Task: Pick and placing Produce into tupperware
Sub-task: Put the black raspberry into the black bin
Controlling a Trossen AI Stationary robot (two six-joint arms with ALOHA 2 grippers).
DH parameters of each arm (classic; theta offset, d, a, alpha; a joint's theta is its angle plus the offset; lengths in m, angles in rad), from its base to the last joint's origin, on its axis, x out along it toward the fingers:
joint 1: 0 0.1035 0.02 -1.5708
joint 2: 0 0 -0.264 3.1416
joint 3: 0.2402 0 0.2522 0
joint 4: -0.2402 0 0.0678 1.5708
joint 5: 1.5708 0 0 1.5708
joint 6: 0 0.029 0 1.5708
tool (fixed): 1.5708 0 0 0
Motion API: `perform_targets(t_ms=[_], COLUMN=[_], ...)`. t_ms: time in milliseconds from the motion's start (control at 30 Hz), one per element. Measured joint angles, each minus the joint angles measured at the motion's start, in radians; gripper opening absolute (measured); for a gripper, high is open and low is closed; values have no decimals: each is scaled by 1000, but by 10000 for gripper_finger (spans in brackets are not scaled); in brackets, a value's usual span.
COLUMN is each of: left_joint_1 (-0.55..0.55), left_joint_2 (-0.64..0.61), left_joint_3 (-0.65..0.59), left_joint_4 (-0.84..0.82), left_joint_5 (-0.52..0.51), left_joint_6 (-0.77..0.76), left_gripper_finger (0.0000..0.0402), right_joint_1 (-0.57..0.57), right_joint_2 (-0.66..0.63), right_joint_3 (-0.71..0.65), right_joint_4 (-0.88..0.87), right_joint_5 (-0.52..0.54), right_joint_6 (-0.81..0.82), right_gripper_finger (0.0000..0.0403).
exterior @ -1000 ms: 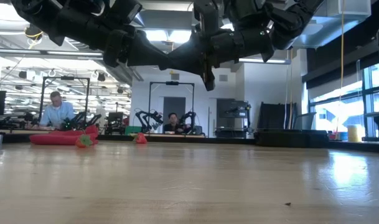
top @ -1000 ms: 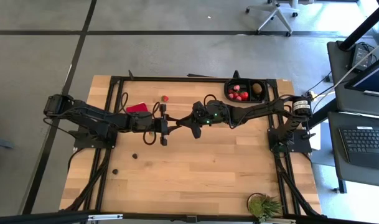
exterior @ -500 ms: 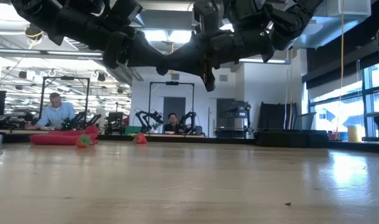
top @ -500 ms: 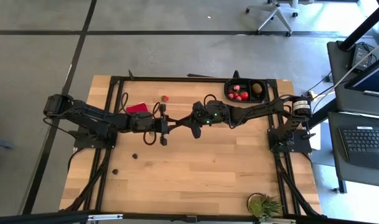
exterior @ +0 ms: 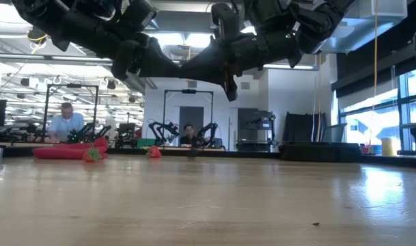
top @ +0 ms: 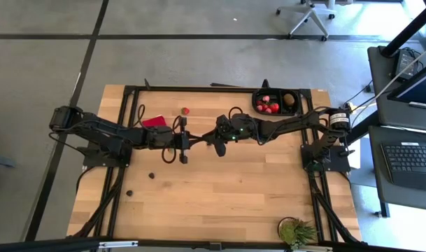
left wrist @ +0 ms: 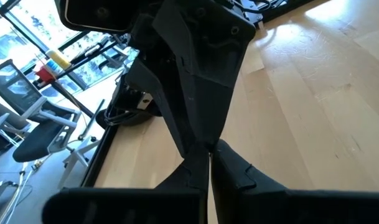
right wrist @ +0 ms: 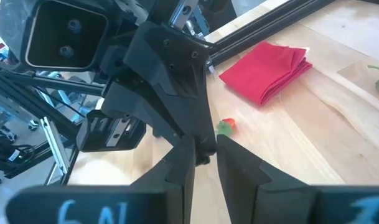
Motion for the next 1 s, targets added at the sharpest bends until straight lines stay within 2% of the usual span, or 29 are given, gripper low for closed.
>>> perform_targets(t_ms=[300,400,533,667,833,1000], left_joint_1=[0,5,1,6,13,17], left_joint_2=[2,-1,-1,-1,-1,-2], left_joint_3=[-1,-2,-2,-2,-2,-2], left_joint_4=[-16,-23,-43,-43,-64,-130], left_joint_5=[5,-33,-81,-139,-143,-135], left_joint_6=[0,-14,-51,-58,-145,-216], left_gripper_finger=[5,12,27,47,77,131], right_joint_1=[-9,-29,-69,-107,-138,-163], right_joint_2=[-5,-1,-16,-9,-12,-12], right_joint_3=[7,-6,11,49,102,169], right_joint_4=[-112,-293,-557,-819,-933,-995], right_joint_5=[1,-27,-65,-69,-36,-32], right_joint_6=[-27,5,-53,-28,-61,-138], right_gripper_finger=[71,72,77,102,131,165])
